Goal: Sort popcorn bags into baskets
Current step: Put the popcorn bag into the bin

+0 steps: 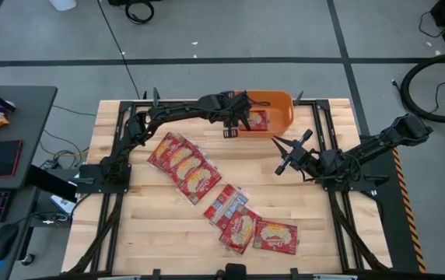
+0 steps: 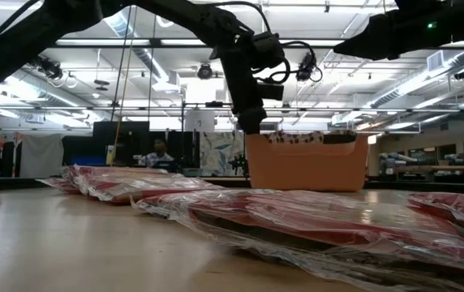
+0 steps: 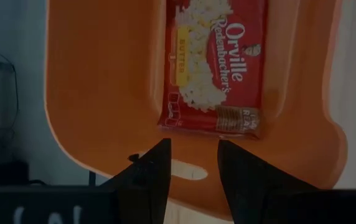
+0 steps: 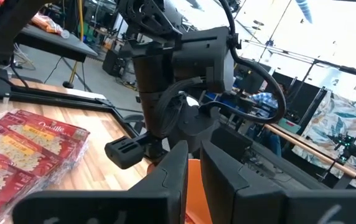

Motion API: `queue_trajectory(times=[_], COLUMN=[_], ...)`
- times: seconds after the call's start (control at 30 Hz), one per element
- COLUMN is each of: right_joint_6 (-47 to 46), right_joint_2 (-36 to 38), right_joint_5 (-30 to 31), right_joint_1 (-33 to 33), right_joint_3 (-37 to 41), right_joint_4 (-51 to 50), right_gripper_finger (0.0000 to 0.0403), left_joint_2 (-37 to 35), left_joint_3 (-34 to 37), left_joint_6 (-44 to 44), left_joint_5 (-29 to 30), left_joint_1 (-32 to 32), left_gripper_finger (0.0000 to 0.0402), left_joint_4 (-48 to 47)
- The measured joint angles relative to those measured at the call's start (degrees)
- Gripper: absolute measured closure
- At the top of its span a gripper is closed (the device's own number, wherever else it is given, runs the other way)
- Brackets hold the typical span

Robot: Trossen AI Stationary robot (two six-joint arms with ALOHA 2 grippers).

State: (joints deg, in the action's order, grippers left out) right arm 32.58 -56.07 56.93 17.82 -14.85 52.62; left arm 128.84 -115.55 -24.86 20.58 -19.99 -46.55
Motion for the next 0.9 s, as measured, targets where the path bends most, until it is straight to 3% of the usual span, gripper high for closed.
queue_trajectory(times=[0.33, 0.63, 0.9], right_joint_6=[0.23, 4.75, 4.62], right_joint_2=[0.00, 0.00, 0.00], right_joint_5=[0.80, 13.91, 9.15], right_joint_1=[0.04, 2.91, 3.11], right_joint_3=[0.00, 0.00, 0.00], right_joint_4=[-0.07, -0.05, -0.04], right_gripper_finger=[0.0355, 0.0355, 0.0355], left_joint_2=[-3.69, -9.63, -9.79], left_joint_3=[0.07, -0.02, 2.70], left_joint_6=[-2.62, -1.59, 10.73], left_joint_5=[-0.92, -17.45, -25.36], left_joint_1=[0.71, 5.60, 12.28], left_gripper_finger=[0.0264, 0.0264, 0.0264], left_joint_4=[3.48, -5.52, -21.98])
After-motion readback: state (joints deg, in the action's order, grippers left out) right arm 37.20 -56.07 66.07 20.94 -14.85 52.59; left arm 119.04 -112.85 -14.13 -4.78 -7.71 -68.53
